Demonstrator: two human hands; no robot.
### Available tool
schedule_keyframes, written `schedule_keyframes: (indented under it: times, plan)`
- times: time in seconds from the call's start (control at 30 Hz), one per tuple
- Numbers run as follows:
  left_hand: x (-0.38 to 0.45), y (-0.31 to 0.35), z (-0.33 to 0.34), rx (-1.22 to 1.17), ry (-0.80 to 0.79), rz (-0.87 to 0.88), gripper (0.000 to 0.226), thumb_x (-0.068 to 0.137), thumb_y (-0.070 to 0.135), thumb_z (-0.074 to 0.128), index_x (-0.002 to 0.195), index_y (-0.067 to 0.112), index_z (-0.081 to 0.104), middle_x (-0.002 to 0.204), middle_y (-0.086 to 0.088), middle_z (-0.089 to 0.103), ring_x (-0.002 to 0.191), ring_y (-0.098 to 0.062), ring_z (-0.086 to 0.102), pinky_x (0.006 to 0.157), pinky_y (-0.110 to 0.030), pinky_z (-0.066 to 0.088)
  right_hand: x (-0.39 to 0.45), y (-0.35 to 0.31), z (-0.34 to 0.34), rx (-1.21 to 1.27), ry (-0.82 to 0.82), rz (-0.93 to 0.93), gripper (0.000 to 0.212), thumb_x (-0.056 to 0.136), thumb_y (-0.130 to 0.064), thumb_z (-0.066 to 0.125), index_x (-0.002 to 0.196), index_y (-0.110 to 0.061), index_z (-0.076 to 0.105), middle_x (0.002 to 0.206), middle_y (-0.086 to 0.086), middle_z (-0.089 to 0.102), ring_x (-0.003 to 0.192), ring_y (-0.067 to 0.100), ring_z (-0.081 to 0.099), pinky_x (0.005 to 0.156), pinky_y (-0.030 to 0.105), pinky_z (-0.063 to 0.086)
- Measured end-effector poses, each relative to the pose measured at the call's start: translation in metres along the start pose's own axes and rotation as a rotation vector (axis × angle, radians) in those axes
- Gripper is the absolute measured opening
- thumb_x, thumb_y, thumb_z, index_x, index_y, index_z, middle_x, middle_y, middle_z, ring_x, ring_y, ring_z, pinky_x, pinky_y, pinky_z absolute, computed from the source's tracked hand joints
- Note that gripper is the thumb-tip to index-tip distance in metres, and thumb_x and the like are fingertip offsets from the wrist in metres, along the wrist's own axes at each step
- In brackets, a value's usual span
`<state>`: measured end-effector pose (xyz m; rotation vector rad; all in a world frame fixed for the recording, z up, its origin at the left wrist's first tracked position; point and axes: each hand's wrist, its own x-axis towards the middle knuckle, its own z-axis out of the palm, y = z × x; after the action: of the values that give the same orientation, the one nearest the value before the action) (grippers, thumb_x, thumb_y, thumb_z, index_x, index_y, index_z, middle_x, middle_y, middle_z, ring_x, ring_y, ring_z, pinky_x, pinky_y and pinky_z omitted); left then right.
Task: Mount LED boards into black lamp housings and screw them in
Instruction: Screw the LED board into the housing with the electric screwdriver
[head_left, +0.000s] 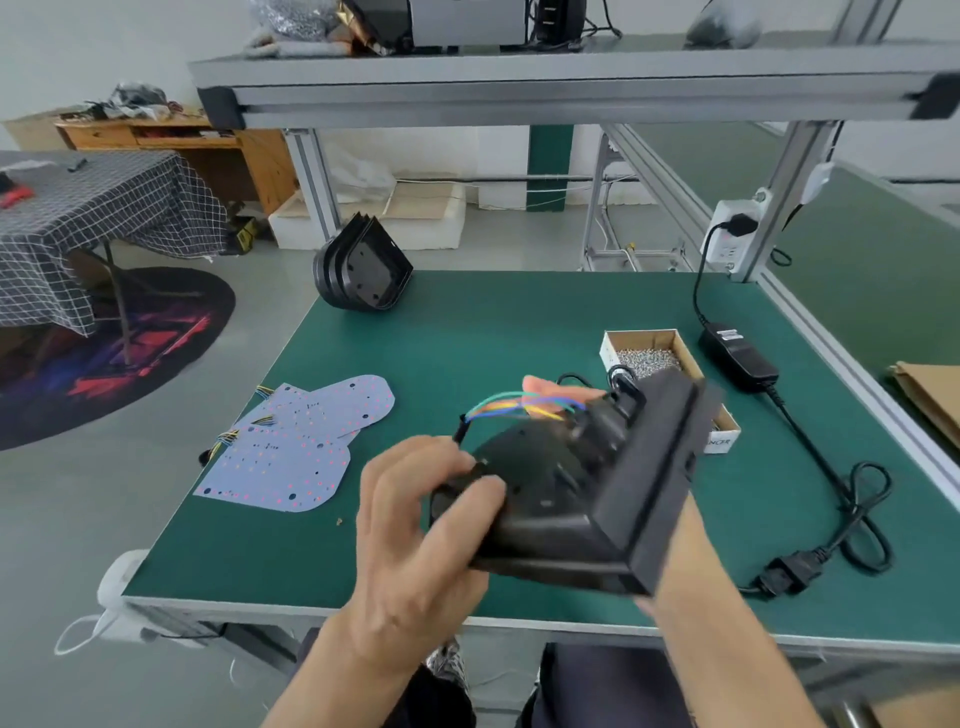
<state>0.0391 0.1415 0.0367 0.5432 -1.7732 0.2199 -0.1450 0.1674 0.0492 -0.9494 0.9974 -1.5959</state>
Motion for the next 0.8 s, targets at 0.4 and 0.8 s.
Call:
schedule_keyframes:
  times: [0.4,0.8]
  plan:
    - [0.014,-0.005,0.002,-0.378,-0.147,-0.947,0.016,0.096,0.042,0.061,0.102,0.029,0.068,0.099,0.018,0.077,0.088,-0.004,0.072,0.076,-0.017,0.054,0.003,-0.004,0.007,-0.351,-0.199,-0.009,0.026,0.094,-0.033,0.07,0.119,-0.04,0.071,0.121,-0.009,0.076,0.111,0.006,0.07,0.087,0.018,0.054]
    - [0.072,-0.012,-0.022,-1.044,0.387,-1.435,0.031,0.099,0.018,0.059,0.128,0.012,0.068,0.121,-0.006,0.077,0.106,-0.02,0.076,0.075,-0.034,0.063,-0.061,0.017,0.051,-0.515,-0.406,0.337,0.019,0.096,-0.025,0.068,0.11,-0.037,0.075,0.08,-0.007,0.074,0.072,-0.001,0.063,0.075,0.01,0.042]
